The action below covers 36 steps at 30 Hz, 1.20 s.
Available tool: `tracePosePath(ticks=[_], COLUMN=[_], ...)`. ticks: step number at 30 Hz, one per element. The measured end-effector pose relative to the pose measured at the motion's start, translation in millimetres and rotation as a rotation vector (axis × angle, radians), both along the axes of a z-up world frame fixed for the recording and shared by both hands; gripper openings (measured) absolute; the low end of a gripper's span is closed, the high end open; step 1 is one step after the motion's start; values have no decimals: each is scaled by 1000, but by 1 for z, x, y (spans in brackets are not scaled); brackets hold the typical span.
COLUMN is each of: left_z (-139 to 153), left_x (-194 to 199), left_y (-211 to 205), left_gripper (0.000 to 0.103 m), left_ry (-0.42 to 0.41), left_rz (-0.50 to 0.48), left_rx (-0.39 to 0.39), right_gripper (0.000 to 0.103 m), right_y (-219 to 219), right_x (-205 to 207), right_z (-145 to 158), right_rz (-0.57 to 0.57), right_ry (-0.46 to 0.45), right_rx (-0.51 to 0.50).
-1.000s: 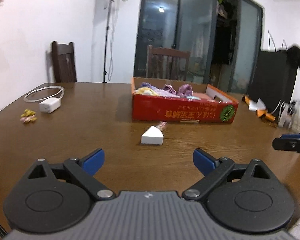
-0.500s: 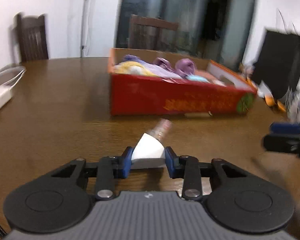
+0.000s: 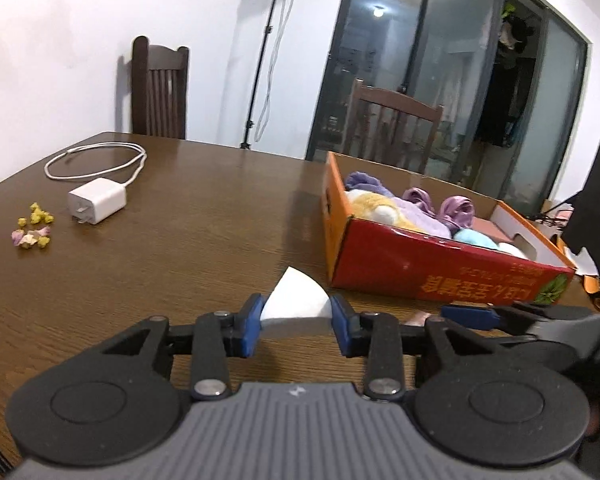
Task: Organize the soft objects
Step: 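Close the left gripper on the white triangle while the right gripper grasps the snack packet, then carry the white triangle and snack packet over the box with both grippers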
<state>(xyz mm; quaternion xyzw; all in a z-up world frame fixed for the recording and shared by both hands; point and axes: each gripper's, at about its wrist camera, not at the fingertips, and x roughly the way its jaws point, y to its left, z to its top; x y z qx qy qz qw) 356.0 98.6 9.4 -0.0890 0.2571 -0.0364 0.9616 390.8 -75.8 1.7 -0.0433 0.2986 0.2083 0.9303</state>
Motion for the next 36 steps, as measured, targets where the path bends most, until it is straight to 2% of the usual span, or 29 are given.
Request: tracePosePath(ticks=[4, 6, 14, 17, 19, 21, 23, 28, 31, 36], left_z=[0, 0, -11, -11, -11, -14, -17, -15, -10, 1], left_x=[0, 2, 11, 4, -16, -38, -60, -106, -118, -116], left_y=[-2, -2, 0, -7, -20, -37, -59, -115, -135, -152], left_gripper=[37, 38, 36, 36, 36, 36, 37, 37, 37, 37], left_ry=[3, 8, 53, 46, 54, 73, 96, 116, 106, 82], left_rz=[-21, -24, -34, -30, -33, -72, -103, -230, -267, -288], left_rx=[-13, -16, -45, -19, -11, -42, -51, 3, 27, 67], right_gripper=[60, 47, 41, 41, 41, 41, 41, 41, 41, 41], right_y=[2, -2, -17, -37, -62, -88, -113, -170, -192, -216], right_x=[8, 11, 6, -24, -52, -77, -106, -172, -195, -204], right_z=[-1, -1, 1, 7, 10, 9, 10, 21, 25, 26], right_rz=[-1, 1, 4, -5, -20, -42, -83, -165, -205, -224], right_ry=[24, 22, 46, 43, 47, 64, 58, 10, -28, -53], right_rx=[0, 0, 68, 118, 146, 164, 128, 129, 121, 165])
